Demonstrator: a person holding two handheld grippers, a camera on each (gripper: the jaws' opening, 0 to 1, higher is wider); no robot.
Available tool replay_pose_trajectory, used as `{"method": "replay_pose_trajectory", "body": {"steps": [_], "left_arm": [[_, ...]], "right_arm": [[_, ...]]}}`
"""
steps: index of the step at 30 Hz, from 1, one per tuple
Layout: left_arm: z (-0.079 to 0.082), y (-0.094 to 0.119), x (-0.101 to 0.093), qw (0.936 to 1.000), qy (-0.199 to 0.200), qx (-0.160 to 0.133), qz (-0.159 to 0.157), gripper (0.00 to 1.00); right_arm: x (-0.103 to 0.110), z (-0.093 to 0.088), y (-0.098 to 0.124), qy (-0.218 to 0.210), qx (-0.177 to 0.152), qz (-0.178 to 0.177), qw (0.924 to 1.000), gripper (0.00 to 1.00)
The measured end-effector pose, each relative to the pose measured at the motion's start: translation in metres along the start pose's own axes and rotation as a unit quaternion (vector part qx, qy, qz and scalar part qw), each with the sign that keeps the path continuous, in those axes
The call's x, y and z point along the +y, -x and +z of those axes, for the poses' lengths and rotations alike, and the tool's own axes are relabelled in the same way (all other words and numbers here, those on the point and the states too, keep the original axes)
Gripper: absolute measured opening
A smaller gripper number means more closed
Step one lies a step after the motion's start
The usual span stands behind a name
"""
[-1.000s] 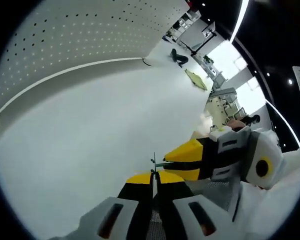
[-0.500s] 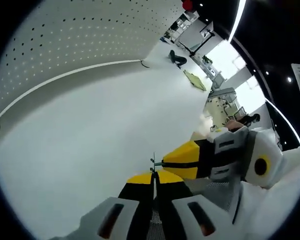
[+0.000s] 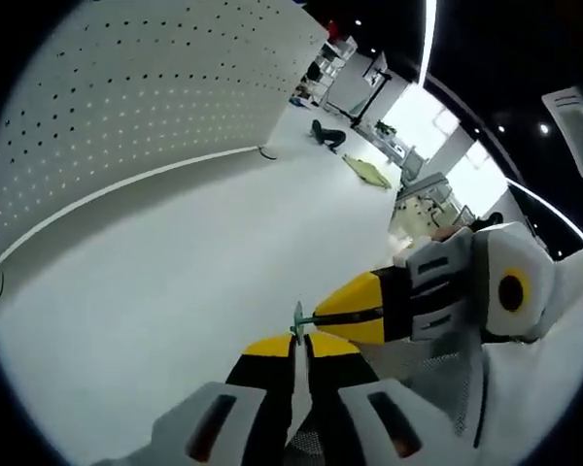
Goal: Insert the hook assembly into the mounting plate slot until the hook locks in place.
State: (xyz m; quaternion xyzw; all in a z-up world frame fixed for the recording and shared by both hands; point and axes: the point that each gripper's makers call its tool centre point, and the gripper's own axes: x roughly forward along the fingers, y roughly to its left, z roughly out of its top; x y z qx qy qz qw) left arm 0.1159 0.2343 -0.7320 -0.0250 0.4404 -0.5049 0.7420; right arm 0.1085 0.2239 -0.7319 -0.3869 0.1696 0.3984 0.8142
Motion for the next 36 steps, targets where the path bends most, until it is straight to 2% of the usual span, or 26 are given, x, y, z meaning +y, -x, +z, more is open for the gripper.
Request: {"method": "replay_pose_trajectory", "body": {"steps": [6, 10, 15, 17, 19, 25, 28, 32, 36], "left_arm": [[0.000, 0.005, 0.004, 0.9996, 0.002, -0.028, 0.005, 0.15], [0.000, 0.008, 0.006, 0.9989, -0.008, -0.043, 0.017, 0.15], [-0.001, 0.012, 0.007, 0.9973, -0.001, -0.071, 0.020, 0.18], [-0.002, 0.012, 0.006, 0.9972, -0.001, -0.073, 0.018, 0.18], [-0.002, 0.012, 0.006, 0.9960, -0.025, -0.083, 0.021, 0.18], [-0.005, 0.015, 0.004, 0.9950, -0.038, -0.089, 0.025, 0.21], [-0.005, 0.018, 0.005, 0.9938, -0.035, -0.102, 0.026, 0.22], [-0.005, 0.022, 0.003, 0.9892, -0.060, -0.129, 0.035, 0.23], [-0.007, 0.024, 0.004, 0.9871, -0.061, -0.141, 0.044, 0.25]], "right_arm": [[-0.004, 0.007, -0.001, 0.002, -0.003, -0.006, 1.0000, 0.01], [-0.008, 0.011, -0.001, 0.008, -0.005, -0.015, 0.9998, 0.01], [-0.007, 0.008, -0.001, -0.006, -0.001, -0.009, 0.9999, 0.01], [-0.007, 0.007, -0.002, -0.017, -0.003, -0.007, 0.9998, 0.01], [-0.007, 0.007, -0.002, -0.022, -0.004, -0.008, 0.9997, 0.01], [-0.015, 0.008, 0.001, -0.048, -0.011, -0.025, 0.9985, 0.01], [-0.020, 0.009, 0.003, -0.068, -0.014, -0.036, 0.9969, 0.01], [-0.026, 0.013, 0.004, -0.097, -0.024, -0.051, 0.9937, 0.01], [-0.033, 0.016, 0.005, -0.116, -0.030, -0.063, 0.9907, 0.01]]}}
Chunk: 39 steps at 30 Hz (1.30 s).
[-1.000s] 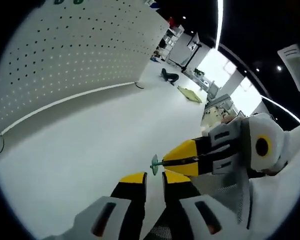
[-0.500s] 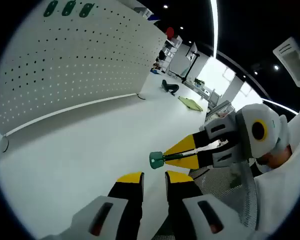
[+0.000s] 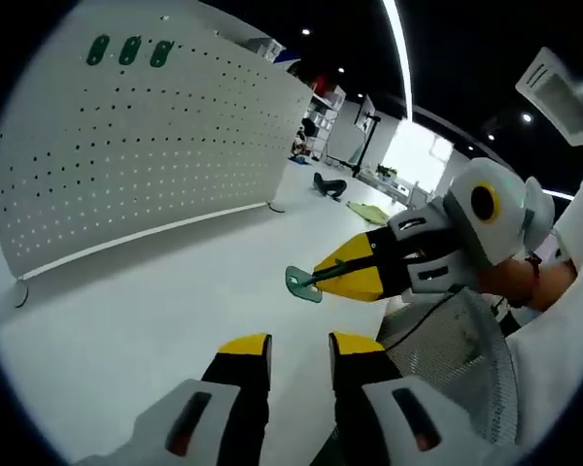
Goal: Insert the hook assembly into the mounting plate slot until the hook locks in place.
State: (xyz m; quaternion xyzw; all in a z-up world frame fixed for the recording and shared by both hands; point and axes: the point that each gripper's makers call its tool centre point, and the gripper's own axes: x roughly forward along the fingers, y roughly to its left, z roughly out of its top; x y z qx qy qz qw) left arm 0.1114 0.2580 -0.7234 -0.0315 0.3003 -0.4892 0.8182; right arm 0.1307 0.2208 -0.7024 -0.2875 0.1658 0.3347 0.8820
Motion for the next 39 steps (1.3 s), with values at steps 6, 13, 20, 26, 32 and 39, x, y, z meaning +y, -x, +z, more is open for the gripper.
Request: {"method": "replay_pose_trajectory", "body": {"steps": [6, 13, 20, 26, 32, 39], "left_arm": [[0.005, 0.008, -0.001, 0.9994, -0.008, -0.035, 0.004, 0.29], [0.007, 0.020, -0.001, 0.9970, -0.010, -0.076, 0.012, 0.37], [0.005, 0.028, 0.001, 0.9956, -0.029, -0.084, 0.030, 0.39], [0.007, 0.036, 0.001, 0.9941, -0.050, -0.090, 0.035, 0.44], [0.017, 0.046, 0.002, 0.9902, -0.069, -0.112, 0.047, 0.51], [0.020, 0.055, 0.002, 0.9871, -0.077, -0.126, 0.062, 0.56]], "right_arm": [[-0.009, 0.007, -0.001, -0.027, -0.007, -0.017, 0.9995, 0.01], [-0.023, 0.022, 0.003, -0.071, -0.027, -0.045, 0.9961, 0.01], [-0.036, 0.031, 0.000, -0.090, -0.038, -0.075, 0.9923, 0.01], [-0.044, 0.037, 0.005, -0.113, -0.048, -0.092, 0.9882, 0.01], [-0.056, 0.038, 0.014, -0.144, -0.059, -0.118, 0.9808, 0.01], [-0.070, 0.049, 0.019, -0.172, -0.078, -0.141, 0.9720, 0.01]]}}
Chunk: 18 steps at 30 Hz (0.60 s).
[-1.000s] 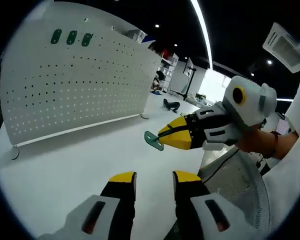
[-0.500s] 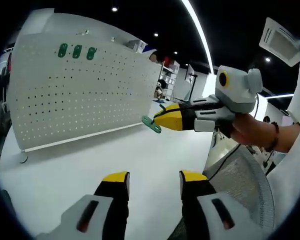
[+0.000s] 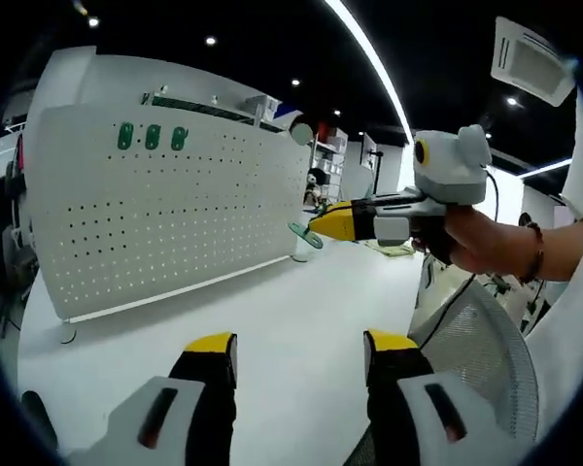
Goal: Insert the hook assembly into the mounting plate slot until the hook locks in place.
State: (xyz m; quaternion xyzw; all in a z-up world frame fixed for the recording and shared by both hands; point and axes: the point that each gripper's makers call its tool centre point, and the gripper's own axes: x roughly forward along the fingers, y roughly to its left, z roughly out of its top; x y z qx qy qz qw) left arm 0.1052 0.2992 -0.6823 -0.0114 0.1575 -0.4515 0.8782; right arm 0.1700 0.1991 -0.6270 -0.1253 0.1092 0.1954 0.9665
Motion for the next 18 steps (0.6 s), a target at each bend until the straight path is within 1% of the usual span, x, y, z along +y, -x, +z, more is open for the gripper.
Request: {"method": "replay_pose_trajectory", "body": {"steps": [2, 4, 7, 9, 14, 18], "left_arm": [[0.000, 0.003, -0.001, 1.0000, -0.006, -0.004, 0.002, 0.57], [0.000, 0.006, 0.000, 0.9998, -0.018, -0.004, 0.009, 0.54], [-0.001, 0.008, -0.001, 0.9998, -0.015, -0.004, 0.010, 0.60], [0.002, 0.010, -0.002, 0.9997, -0.020, -0.010, 0.011, 0.60], [0.008, 0.013, -0.002, 0.9993, -0.026, -0.023, 0.016, 0.66], [0.008, 0.014, 0.001, 0.9993, -0.024, -0.024, 0.017, 0.67]], "right_arm": [[-0.001, 0.005, -0.001, -0.006, -0.005, -0.004, 1.0000, 0.01], [0.000, 0.009, -0.003, -0.008, -0.010, -0.004, 0.9999, 0.01], [0.001, 0.012, -0.005, -0.014, -0.012, -0.005, 0.9998, 0.01], [0.000, 0.016, -0.006, -0.014, -0.017, -0.008, 0.9997, 0.01], [-0.011, 0.030, -0.010, -0.033, -0.035, -0.019, 0.9987, 0.01], [-0.018, 0.037, -0.012, -0.036, -0.043, -0.026, 0.9981, 0.01]]}}
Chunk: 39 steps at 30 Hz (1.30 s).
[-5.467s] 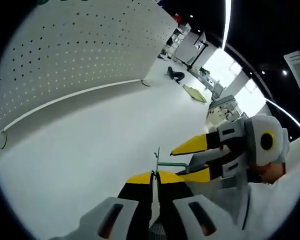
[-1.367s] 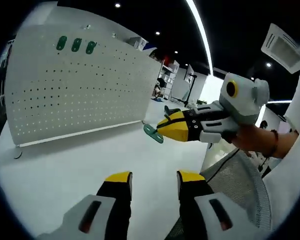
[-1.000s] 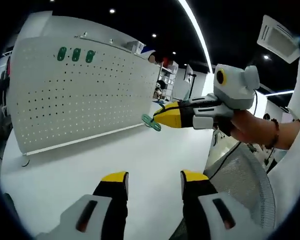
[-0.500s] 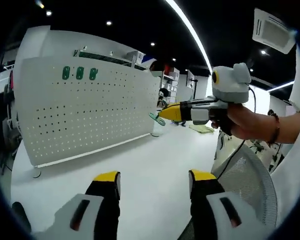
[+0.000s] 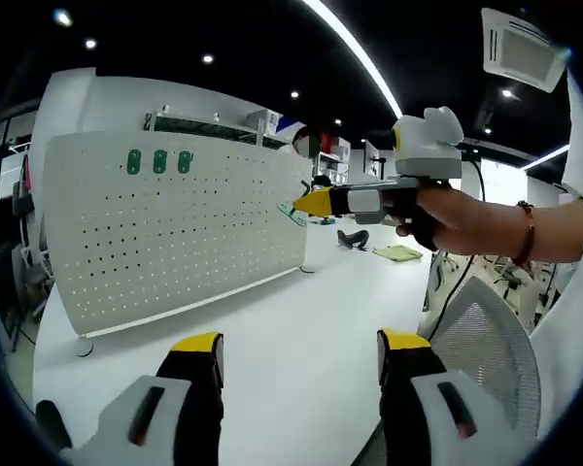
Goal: Insert the hook assembly into the mounting plate slot until the hook locks in place.
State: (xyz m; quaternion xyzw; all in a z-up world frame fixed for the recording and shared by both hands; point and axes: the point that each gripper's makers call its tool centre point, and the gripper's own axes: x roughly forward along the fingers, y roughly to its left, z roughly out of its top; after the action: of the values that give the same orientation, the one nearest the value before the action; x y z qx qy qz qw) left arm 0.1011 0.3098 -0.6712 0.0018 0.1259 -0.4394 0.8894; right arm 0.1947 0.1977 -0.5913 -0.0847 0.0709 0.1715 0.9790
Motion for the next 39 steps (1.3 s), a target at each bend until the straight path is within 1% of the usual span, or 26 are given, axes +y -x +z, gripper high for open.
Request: {"method": "replay_pose_trajectory", "body": {"steps": [4, 6, 8, 10, 15, 17, 18, 20, 21, 24, 28, 30, 33, 35, 37, 39], "left_arm": [[0.001, -0.002, 0.001, 1.0000, -0.004, -0.001, -0.002, 0.67], [0.004, -0.004, 0.002, 1.0000, -0.002, -0.002, -0.004, 0.67], [0.007, -0.007, 0.001, 0.9999, -0.009, -0.004, -0.010, 0.67], [0.009, -0.011, 0.001, 0.9998, -0.014, 0.000, -0.013, 0.67], [0.021, -0.019, 0.006, 0.9997, -0.012, -0.012, -0.017, 0.65], [0.026, -0.022, 0.009, 0.9997, 0.000, -0.017, -0.015, 0.62], [0.030, -0.024, 0.011, 0.9996, 0.009, -0.024, -0.014, 0.60], [0.036, -0.028, 0.011, 0.9987, 0.029, -0.036, -0.021, 0.54], [0.036, -0.029, 0.012, 0.9987, 0.033, -0.032, -0.022, 0.52], [0.042, -0.035, 0.012, 0.9987, 0.028, -0.036, -0.023, 0.48], [0.046, -0.044, 0.014, 0.9984, 0.038, -0.034, -0.026, 0.39], [0.048, -0.047, 0.014, 0.9983, 0.038, -0.035, -0.026, 0.37], [0.051, -0.052, 0.015, 0.9980, 0.044, -0.039, -0.025, 0.33], [0.054, -0.054, 0.014, 0.9972, 0.055, -0.042, -0.028, 0.28], [0.055, -0.058, 0.012, 0.9967, 0.059, -0.044, -0.034, 0.22], [0.057, -0.061, 0.011, 0.9964, 0.062, -0.046, -0.035, 0.18]], "right_arm": [[-0.008, 0.006, -0.006, -0.009, -0.010, -0.004, 0.9999, 0.01], [-0.011, 0.009, -0.008, -0.010, -0.013, -0.005, 0.9999, 0.01], [-0.012, 0.010, -0.009, -0.009, -0.015, -0.005, 0.9998, 0.01], [-0.012, 0.011, -0.009, -0.014, -0.017, -0.004, 0.9998, 0.01], [-0.008, 0.008, -0.011, -0.013, -0.016, 0.010, 0.9998, 0.01], [-0.004, 0.006, -0.011, -0.014, -0.015, 0.016, 0.9997, 0.01], [-0.002, 0.005, -0.011, -0.013, -0.015, 0.019, 0.9996, 0.01], [0.001, 0.002, -0.010, -0.014, -0.013, 0.026, 0.9995, 0.01], [0.003, 0.001, -0.010, -0.016, -0.011, 0.031, 0.9993, 0.01], [0.008, -0.003, -0.009, -0.017, -0.008, 0.044, 0.9989, 0.01], [0.014, -0.006, -0.007, -0.021, -0.008, 0.054, 0.9983, 0.01], [0.018, -0.007, -0.006, -0.022, -0.009, 0.062, 0.9978, 0.01], [0.026, -0.008, -0.004, -0.038, -0.012, 0.082, 0.9958, 0.01], [0.028, -0.010, -0.004, -0.041, -0.010, 0.083, 0.9956, 0.01], [0.033, -0.010, -0.002, -0.042, -0.012, 0.093, 0.9947, 0.01], [0.036, -0.009, -0.001, -0.047, -0.014, 0.098, 0.9940, 0.01]]}}
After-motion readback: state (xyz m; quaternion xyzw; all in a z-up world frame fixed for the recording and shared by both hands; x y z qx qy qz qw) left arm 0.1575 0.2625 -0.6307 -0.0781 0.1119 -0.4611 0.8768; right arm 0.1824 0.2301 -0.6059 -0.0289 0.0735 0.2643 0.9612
